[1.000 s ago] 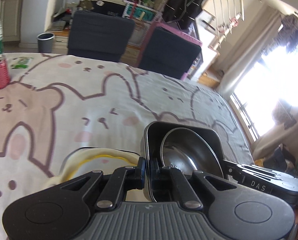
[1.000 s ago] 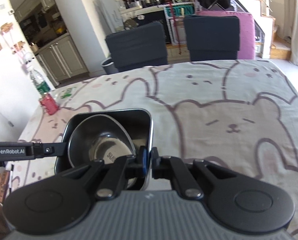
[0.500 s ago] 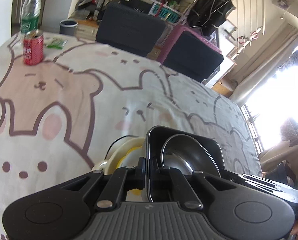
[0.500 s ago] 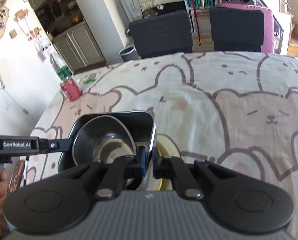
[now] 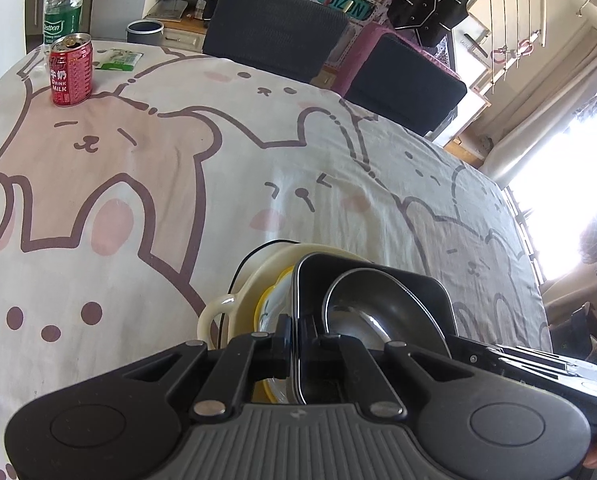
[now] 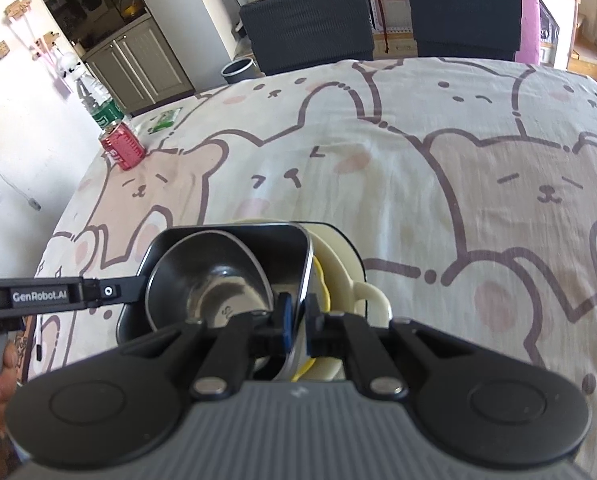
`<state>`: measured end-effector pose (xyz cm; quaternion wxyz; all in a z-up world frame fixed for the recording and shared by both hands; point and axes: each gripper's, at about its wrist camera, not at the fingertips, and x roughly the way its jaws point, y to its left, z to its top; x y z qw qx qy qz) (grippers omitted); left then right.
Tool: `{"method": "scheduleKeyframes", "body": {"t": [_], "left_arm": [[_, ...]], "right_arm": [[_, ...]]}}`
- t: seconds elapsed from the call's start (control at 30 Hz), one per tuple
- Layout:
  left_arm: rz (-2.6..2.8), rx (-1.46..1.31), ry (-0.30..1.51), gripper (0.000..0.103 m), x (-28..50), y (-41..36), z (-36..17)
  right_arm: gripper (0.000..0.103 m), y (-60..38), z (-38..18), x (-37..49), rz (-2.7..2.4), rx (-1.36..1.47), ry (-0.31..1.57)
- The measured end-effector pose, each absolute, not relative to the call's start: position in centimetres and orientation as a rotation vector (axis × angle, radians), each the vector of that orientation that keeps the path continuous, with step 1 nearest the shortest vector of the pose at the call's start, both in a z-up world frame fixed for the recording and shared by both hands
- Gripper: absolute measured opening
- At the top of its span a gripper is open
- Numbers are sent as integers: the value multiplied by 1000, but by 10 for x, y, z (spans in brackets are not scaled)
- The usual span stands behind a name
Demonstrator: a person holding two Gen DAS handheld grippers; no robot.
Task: Organize plates and bowls
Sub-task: 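Lower the square tray with both grippers onto the cream bowl stack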
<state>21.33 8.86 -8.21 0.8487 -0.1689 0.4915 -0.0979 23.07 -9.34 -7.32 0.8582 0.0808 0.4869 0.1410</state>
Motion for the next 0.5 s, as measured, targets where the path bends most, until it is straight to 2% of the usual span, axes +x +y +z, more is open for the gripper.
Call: {"method": "scheduleKeyframes", "body": {"t": [0.5], "left_arm": [[-191,-332,1054,4,216,86,-88]], "right_arm": [[7,-87,-79,238,294,151,1048]]}}
